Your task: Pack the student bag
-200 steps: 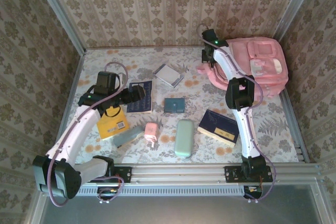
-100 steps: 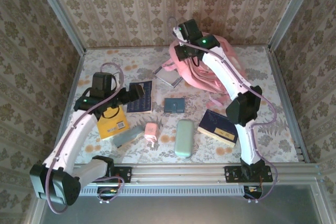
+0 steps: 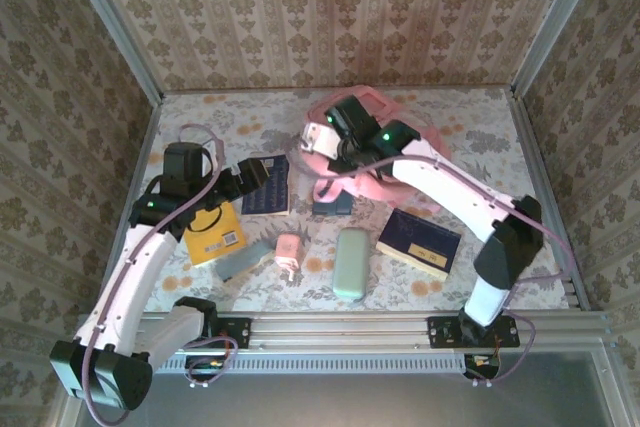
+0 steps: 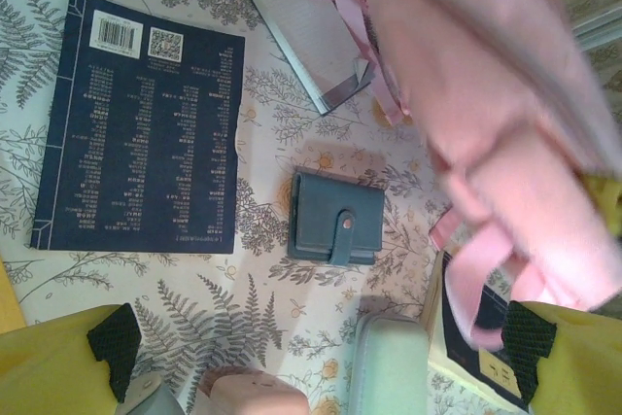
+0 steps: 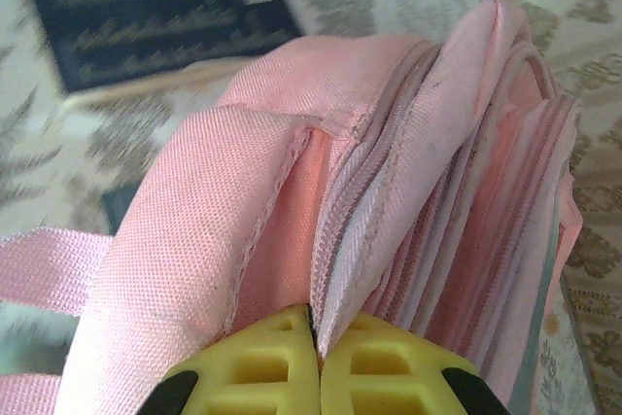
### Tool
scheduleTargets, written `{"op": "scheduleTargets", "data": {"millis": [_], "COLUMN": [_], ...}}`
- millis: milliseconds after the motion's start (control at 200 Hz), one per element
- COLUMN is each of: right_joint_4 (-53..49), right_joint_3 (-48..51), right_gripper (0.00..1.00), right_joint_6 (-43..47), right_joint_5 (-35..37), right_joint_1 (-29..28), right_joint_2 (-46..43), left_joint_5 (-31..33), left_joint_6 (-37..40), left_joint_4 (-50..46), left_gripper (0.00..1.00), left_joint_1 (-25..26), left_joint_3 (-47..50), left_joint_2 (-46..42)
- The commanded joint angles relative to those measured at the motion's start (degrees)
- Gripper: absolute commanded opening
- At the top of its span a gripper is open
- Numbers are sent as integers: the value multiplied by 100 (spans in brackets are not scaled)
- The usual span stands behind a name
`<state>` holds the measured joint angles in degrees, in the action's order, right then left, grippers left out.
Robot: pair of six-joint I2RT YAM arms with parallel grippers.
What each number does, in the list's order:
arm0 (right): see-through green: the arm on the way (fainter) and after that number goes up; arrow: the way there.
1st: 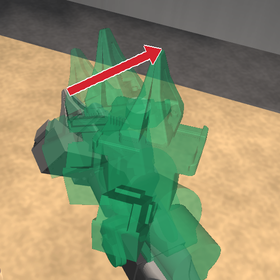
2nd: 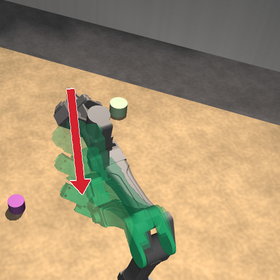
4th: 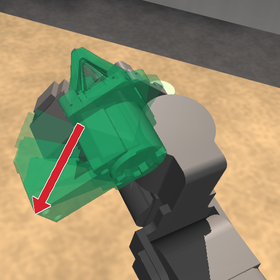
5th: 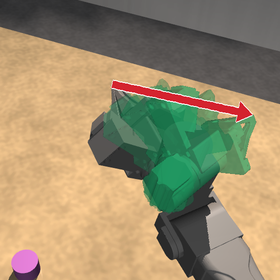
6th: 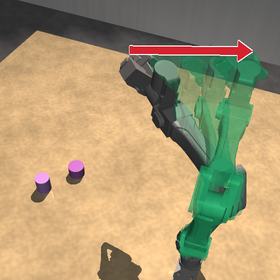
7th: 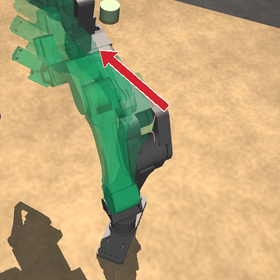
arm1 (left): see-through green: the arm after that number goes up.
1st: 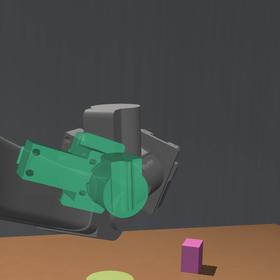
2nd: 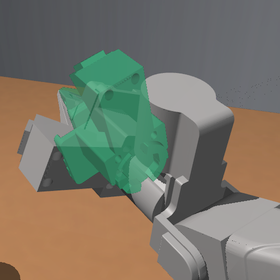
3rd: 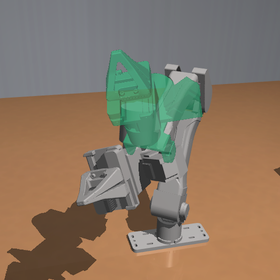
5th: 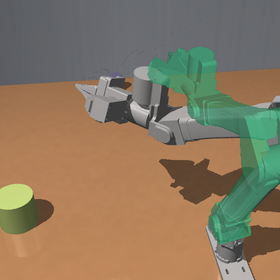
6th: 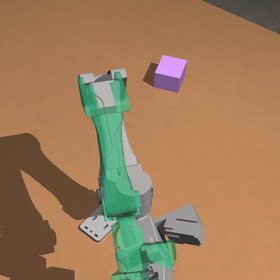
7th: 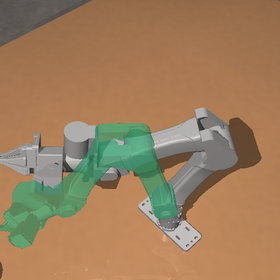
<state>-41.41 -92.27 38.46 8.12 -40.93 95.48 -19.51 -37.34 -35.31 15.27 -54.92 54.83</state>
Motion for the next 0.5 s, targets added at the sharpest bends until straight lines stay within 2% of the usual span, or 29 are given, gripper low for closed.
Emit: {"op": "scheduleTargets", "data": {"millis": [0,105,225,340,420,495], "right_joint_4": [827,1026,1030,1370,1426,1115], "right_joint_3": [961,1822,2576,3291,3599,3698], "right_gripper": [0,0,0,0,0,2], "right_joint_6": [563,138,-652,-1489,-2387,-2884], "right_joint_5": [-143,1,243,1409,2215,2562], "right_joint_1": [8,-3,-77,-252,-245,-232], "right_joint_2": [-1345,-2203,-2779,-3072,-3183,-3228], "left_joint_5": [96,33,-107,-81,79,166], "left_joint_6": [-211,-245,-362,-465,-519,-534], "left_joint_4": [30,142,315,419,433,385], "left_gripper": [100,100,99,99,99,99], "left_joint_1": [-45,-42,-29,56,171,276], "left_joint_3": [176,221,253,229,158,22], "left_joint_2": [-73,100,386,600,725,843]}}
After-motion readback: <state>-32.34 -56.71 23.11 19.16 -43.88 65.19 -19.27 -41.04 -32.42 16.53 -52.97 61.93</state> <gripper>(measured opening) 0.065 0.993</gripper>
